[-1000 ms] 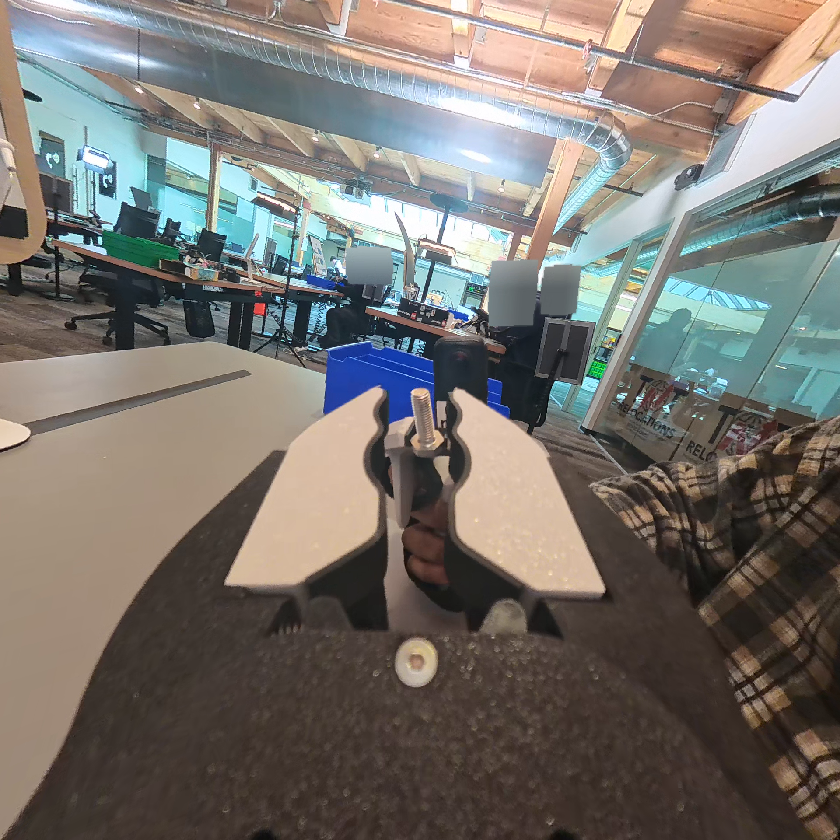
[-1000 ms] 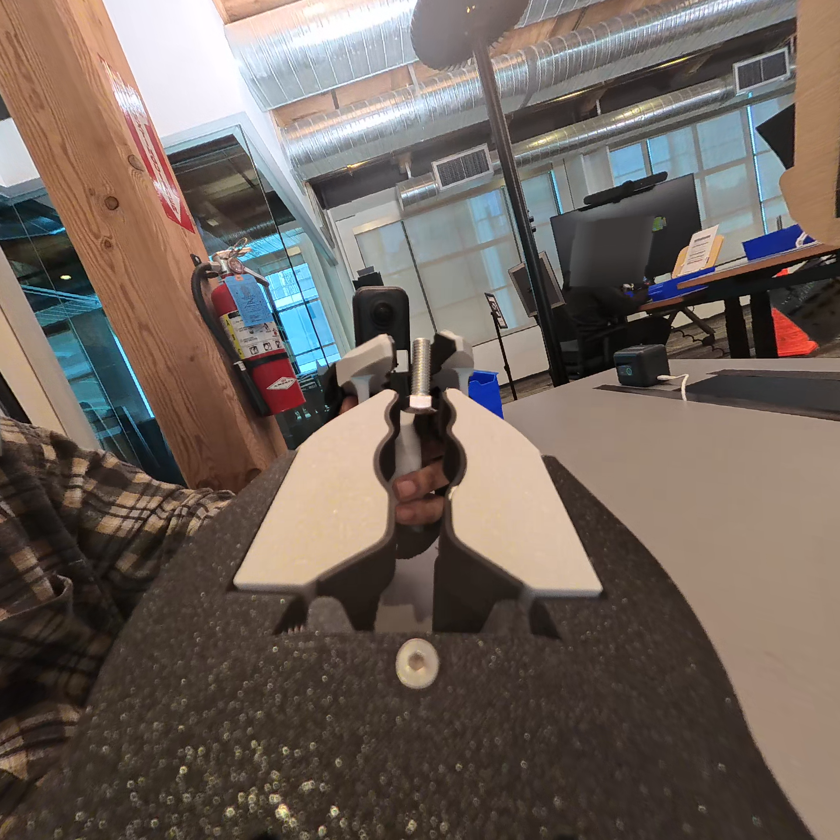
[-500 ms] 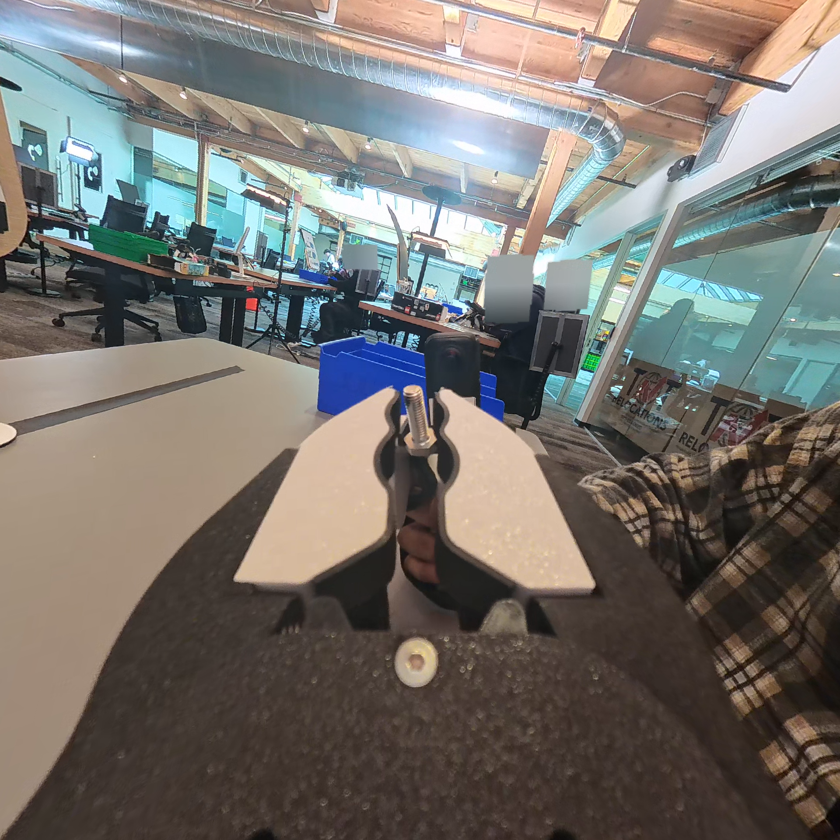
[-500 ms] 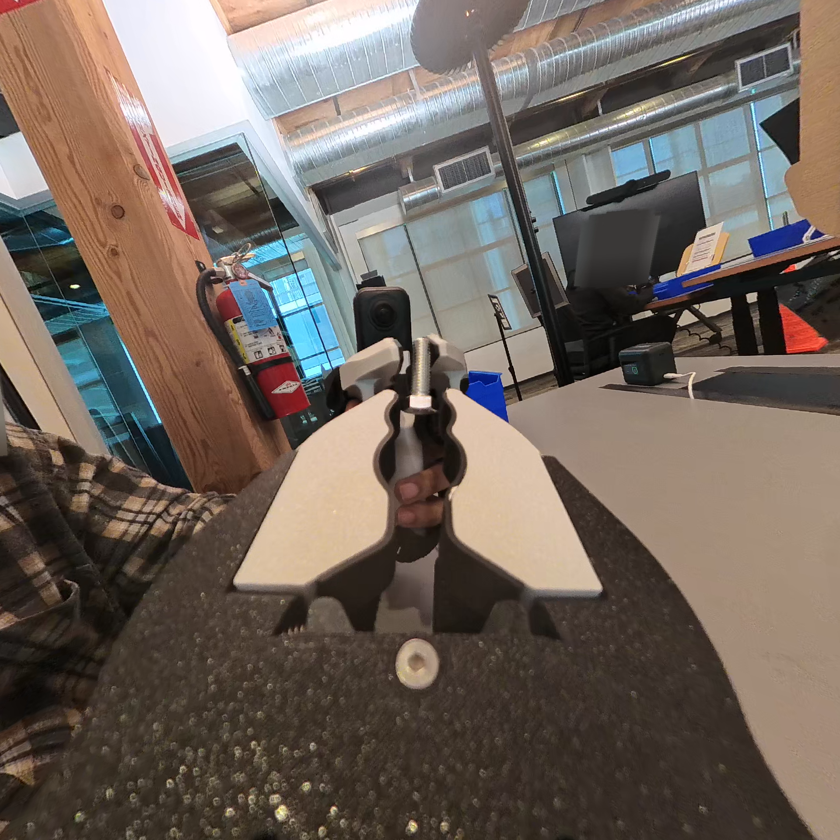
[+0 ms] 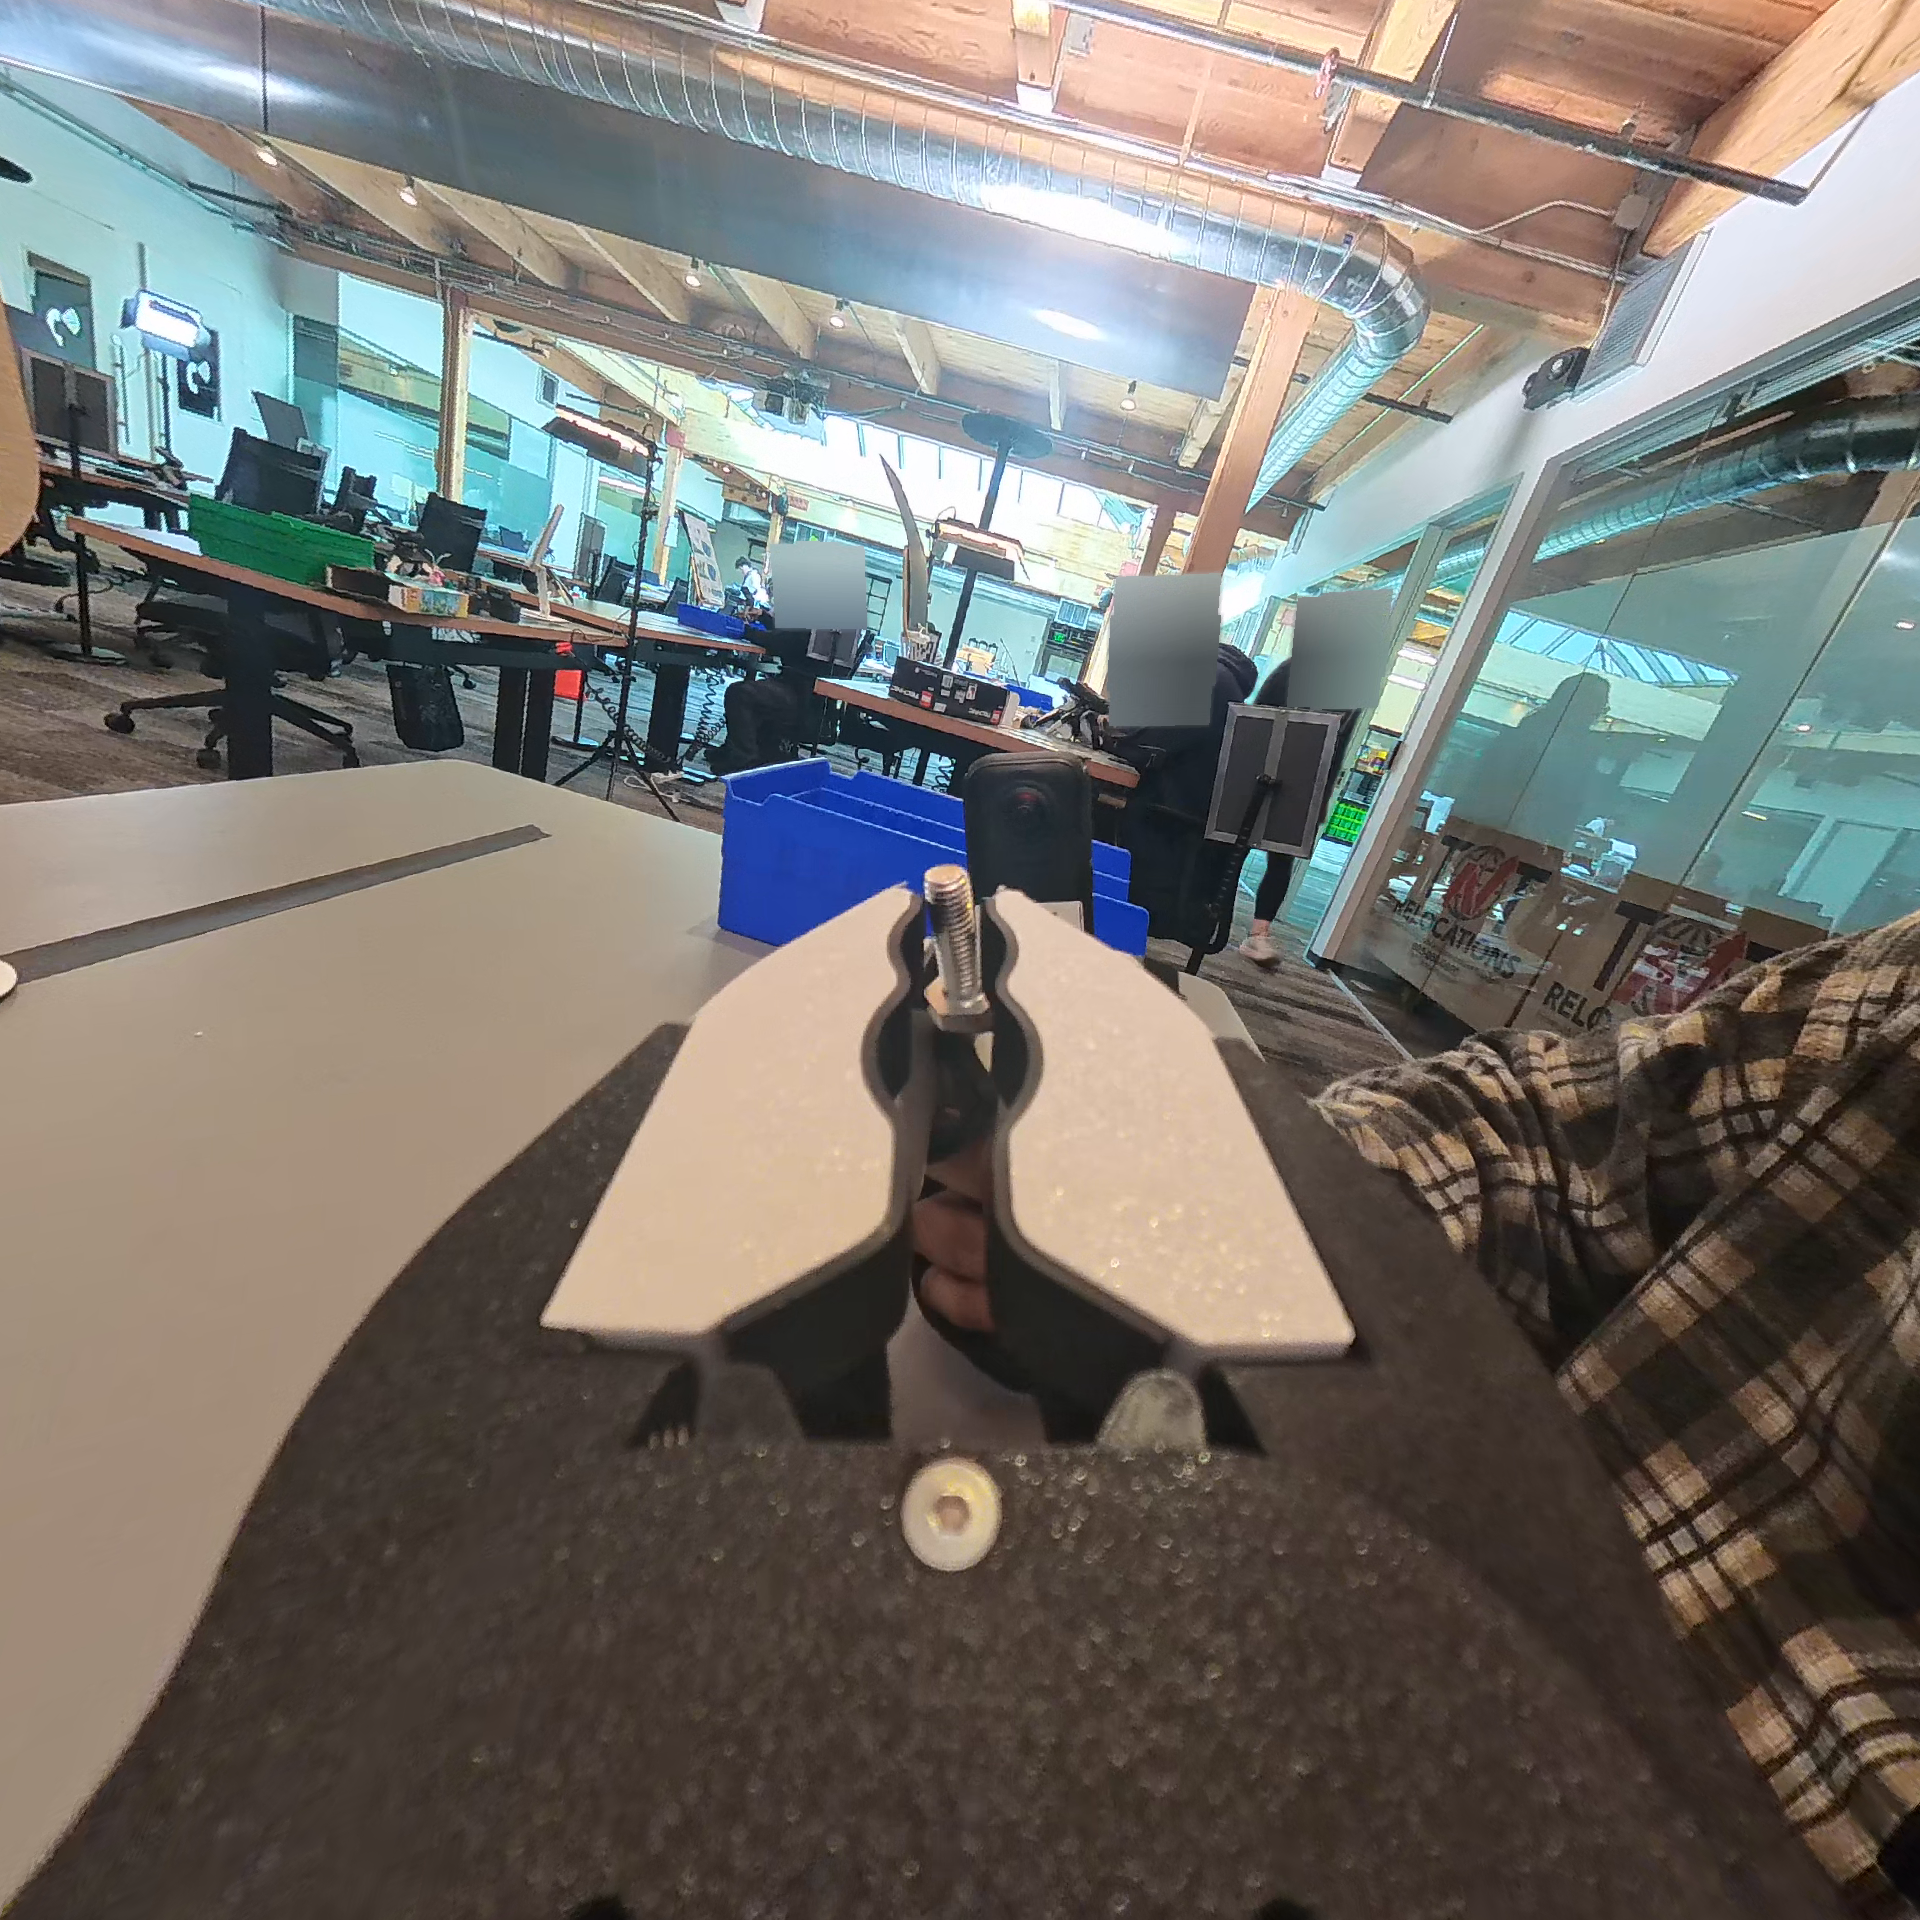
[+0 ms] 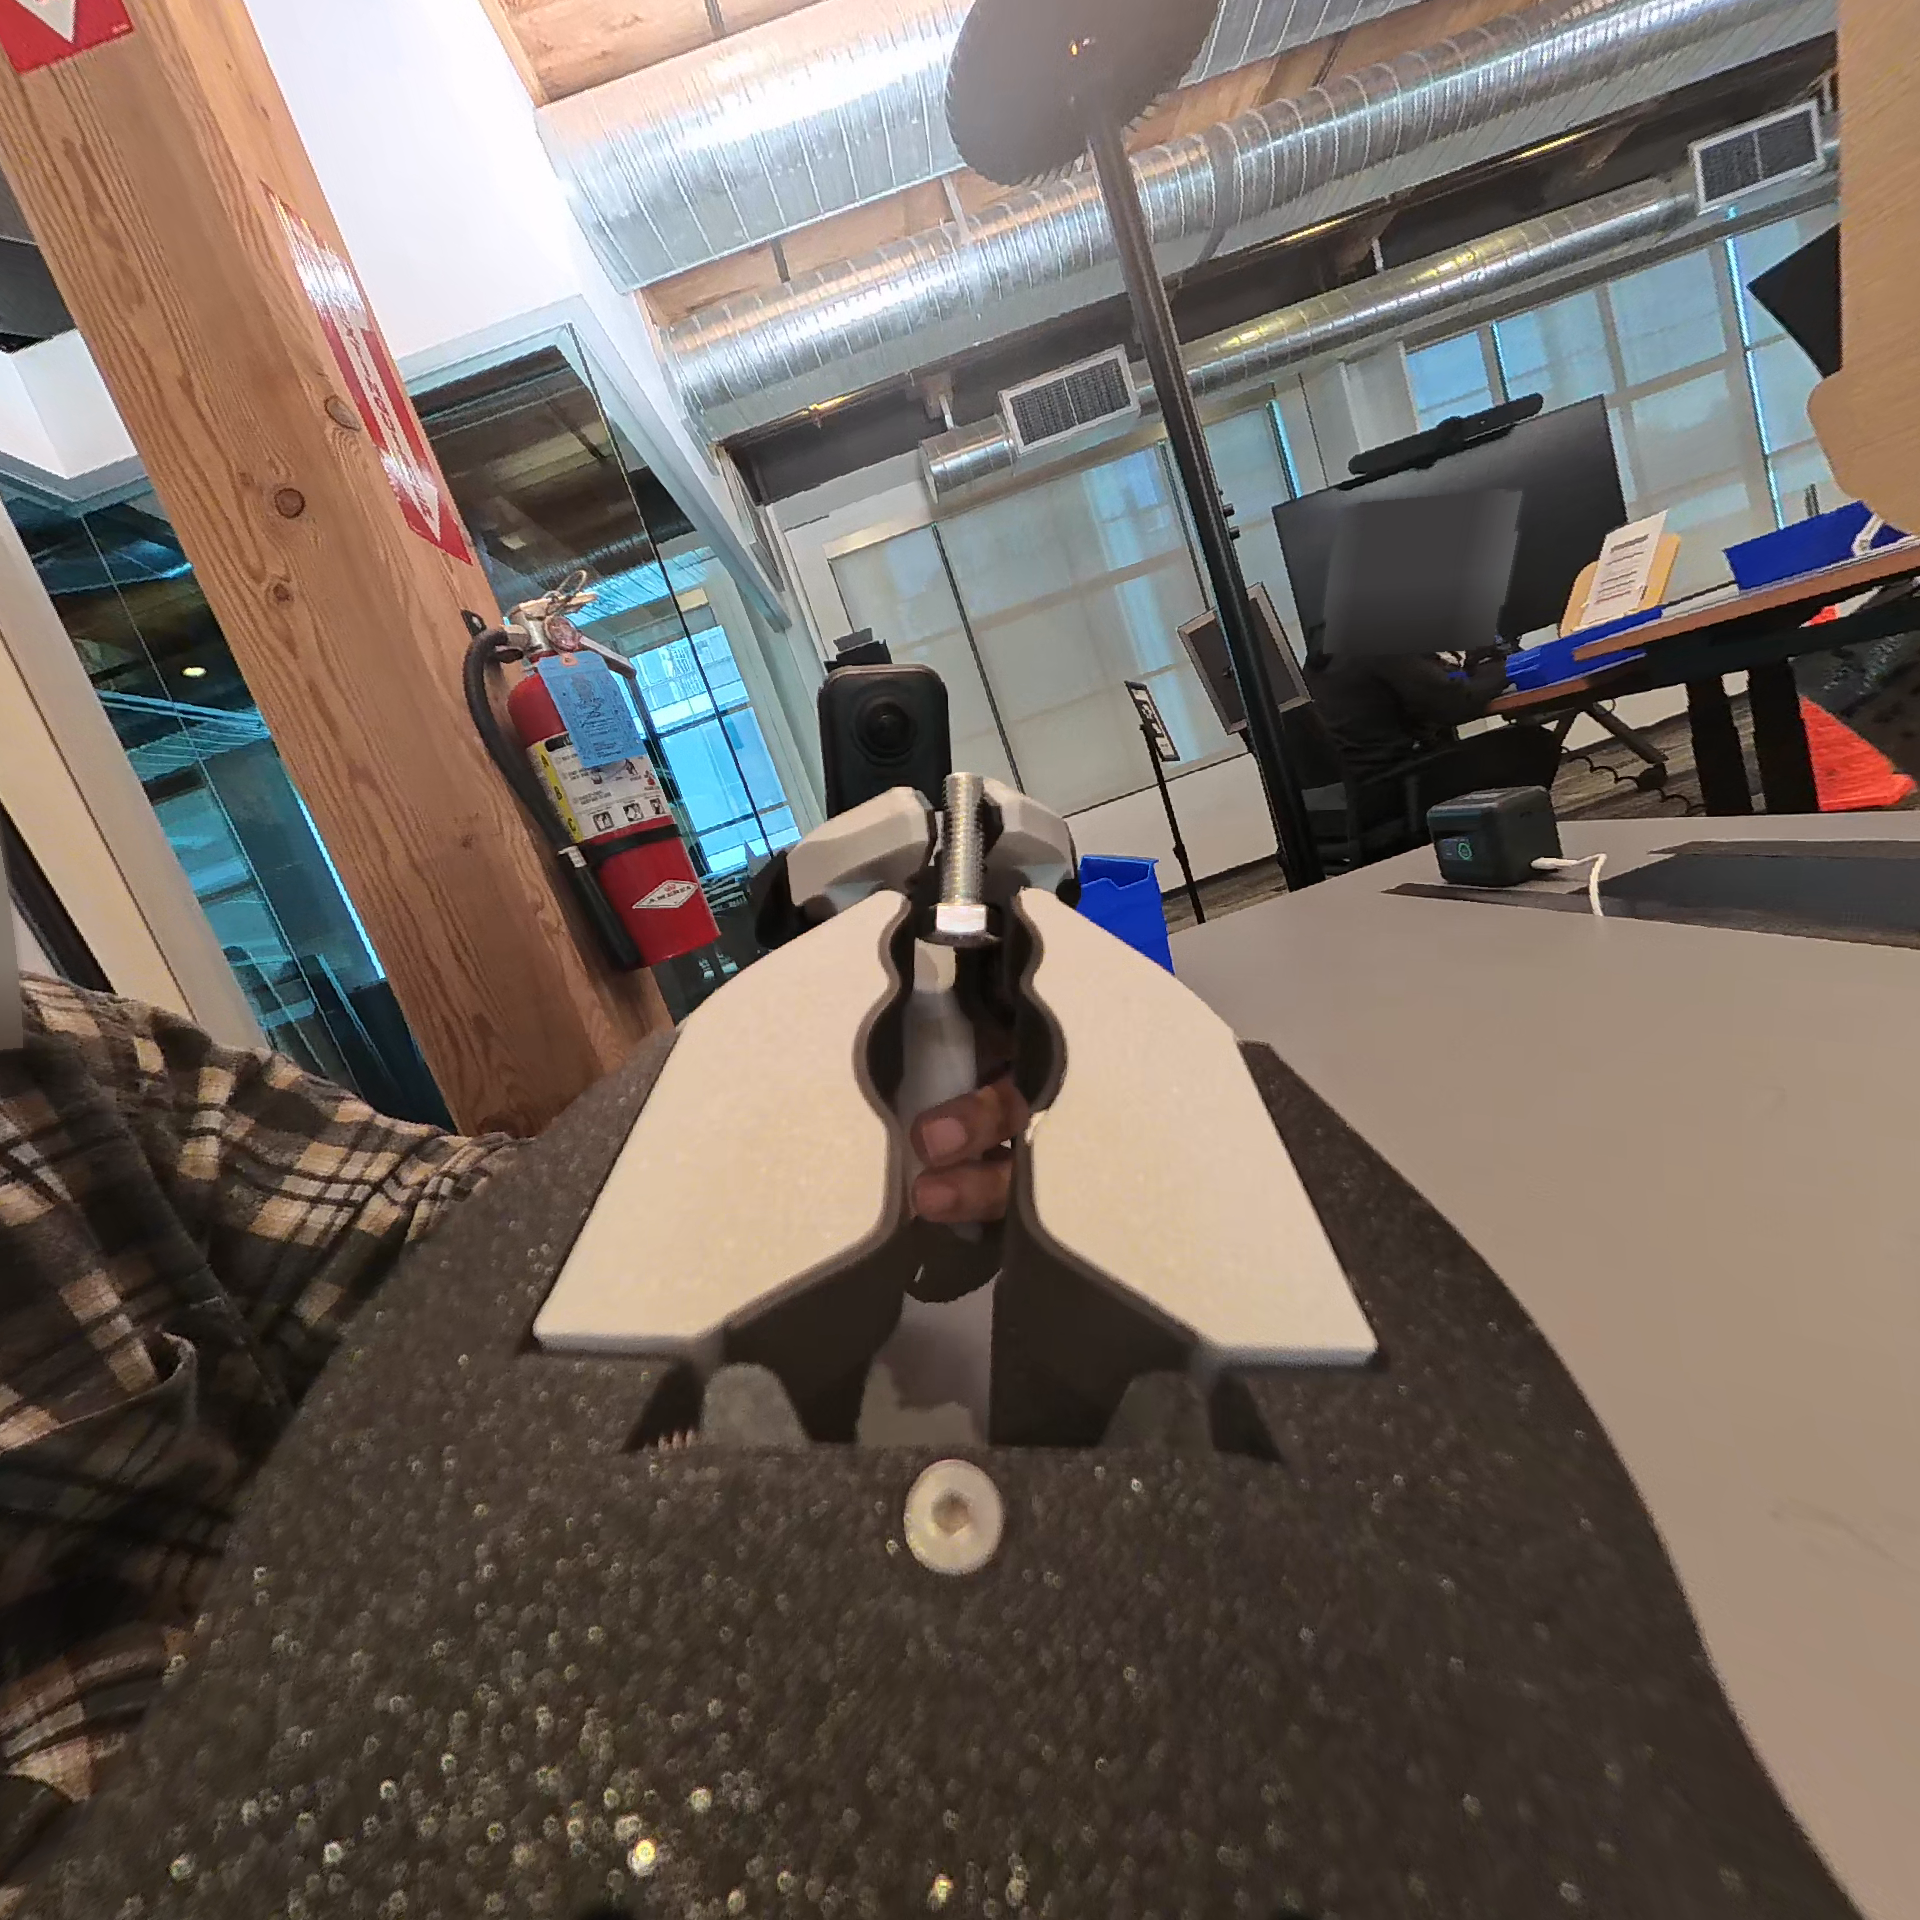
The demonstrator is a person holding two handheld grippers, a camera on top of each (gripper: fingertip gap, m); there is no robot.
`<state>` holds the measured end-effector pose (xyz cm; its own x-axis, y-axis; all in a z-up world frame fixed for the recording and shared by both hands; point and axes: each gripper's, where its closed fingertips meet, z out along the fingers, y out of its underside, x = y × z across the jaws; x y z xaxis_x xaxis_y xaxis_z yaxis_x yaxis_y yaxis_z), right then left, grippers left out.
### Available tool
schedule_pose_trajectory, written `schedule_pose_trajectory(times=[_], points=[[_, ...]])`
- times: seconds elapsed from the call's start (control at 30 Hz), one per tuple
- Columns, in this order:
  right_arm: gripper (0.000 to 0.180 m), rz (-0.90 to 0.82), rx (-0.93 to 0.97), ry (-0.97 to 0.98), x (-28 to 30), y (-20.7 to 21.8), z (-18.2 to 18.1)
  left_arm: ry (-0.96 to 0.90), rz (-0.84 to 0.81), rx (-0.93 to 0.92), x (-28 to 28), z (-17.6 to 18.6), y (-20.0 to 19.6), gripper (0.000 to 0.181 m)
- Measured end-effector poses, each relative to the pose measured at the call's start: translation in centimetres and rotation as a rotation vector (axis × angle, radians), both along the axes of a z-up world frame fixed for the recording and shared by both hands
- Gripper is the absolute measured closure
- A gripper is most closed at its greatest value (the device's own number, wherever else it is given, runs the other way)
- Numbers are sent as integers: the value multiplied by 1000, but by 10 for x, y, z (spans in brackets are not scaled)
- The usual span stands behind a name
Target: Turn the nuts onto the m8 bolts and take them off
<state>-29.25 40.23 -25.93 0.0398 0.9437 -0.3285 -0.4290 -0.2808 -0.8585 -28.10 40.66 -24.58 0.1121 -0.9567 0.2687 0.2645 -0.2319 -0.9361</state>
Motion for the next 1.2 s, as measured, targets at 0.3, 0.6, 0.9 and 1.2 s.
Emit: schedule_pose_trajectory(times=[0.3, 0.6, 0.9, 1.2], points=[[164, -4, 2, 5, 0, 0, 1, -1, 1, -2, 0, 0, 0, 172], [164, 22, 6, -48, -3, -2, -3, 70, -4, 23, 1, -3, -4, 173], [157, 115, 89, -308, -3, -10, -22, 143, -44, 49, 6, -10, -10, 174], [156, 142, 201, -543, 5, -14, -43, 246, -60, 95, 12, -25, -13, 174]])
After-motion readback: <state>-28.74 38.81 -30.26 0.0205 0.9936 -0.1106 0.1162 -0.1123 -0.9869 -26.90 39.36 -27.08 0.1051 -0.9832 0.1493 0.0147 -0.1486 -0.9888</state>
